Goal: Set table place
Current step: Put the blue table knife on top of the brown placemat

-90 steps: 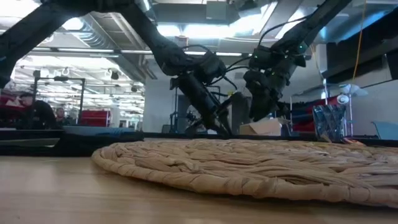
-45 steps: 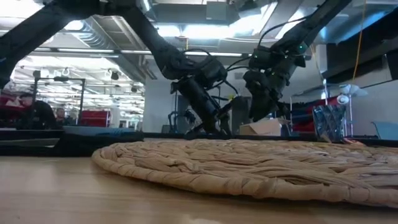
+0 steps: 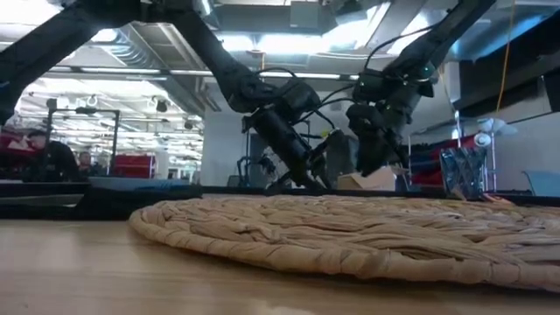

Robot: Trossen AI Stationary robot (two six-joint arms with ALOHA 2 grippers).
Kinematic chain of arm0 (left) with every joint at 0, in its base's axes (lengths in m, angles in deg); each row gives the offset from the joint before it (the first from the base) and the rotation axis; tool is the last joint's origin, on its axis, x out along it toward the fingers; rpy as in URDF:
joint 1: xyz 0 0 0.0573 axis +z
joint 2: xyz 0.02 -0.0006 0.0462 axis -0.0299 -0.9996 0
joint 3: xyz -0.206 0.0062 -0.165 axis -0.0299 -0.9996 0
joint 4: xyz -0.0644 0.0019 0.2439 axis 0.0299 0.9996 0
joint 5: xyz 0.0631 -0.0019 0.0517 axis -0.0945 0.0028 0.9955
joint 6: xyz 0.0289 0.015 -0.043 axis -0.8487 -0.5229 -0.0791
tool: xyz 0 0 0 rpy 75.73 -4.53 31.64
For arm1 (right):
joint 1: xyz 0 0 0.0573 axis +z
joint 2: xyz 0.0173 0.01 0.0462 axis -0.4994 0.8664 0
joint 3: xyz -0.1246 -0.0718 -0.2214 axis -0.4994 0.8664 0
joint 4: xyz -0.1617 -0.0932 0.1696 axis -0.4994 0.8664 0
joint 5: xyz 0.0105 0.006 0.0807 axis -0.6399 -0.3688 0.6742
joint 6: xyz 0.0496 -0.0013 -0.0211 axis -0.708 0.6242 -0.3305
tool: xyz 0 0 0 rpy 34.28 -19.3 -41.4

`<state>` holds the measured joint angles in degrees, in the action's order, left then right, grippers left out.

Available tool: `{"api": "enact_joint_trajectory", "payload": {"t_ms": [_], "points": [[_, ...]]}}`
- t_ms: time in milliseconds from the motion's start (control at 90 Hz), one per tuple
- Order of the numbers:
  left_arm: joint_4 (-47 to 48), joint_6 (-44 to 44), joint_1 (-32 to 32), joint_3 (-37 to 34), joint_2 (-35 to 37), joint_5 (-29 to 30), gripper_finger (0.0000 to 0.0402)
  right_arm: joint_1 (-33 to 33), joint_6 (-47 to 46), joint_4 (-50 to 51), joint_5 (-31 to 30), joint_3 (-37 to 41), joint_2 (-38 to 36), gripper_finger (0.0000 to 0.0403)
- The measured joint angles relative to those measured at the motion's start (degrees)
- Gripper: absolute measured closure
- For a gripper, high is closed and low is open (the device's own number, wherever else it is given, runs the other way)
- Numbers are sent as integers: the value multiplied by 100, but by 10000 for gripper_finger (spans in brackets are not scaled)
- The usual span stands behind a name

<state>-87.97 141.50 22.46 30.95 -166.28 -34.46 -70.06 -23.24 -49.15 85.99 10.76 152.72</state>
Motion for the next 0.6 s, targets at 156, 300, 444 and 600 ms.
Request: {"api": "enact_joint_trajectory", "payload": {"t_ms": [156, 300, 444, 600], "points": [[-98, 29, -55, 2, 10, -23, 402, -2, -20, 15, 22, 19, 0, 304], [79, 189, 69, 18, -22, -24, 402, 0, -127, 30, 53, 19, 0, 304], [145, 114, 87, 19, -25, 43, 402, 0, -165, 35, -45, 19, 0, 304], [170, 139, 79, 19, -25, 33, 402, 0, -321, 37, -101, 19, 24, 304]]}}
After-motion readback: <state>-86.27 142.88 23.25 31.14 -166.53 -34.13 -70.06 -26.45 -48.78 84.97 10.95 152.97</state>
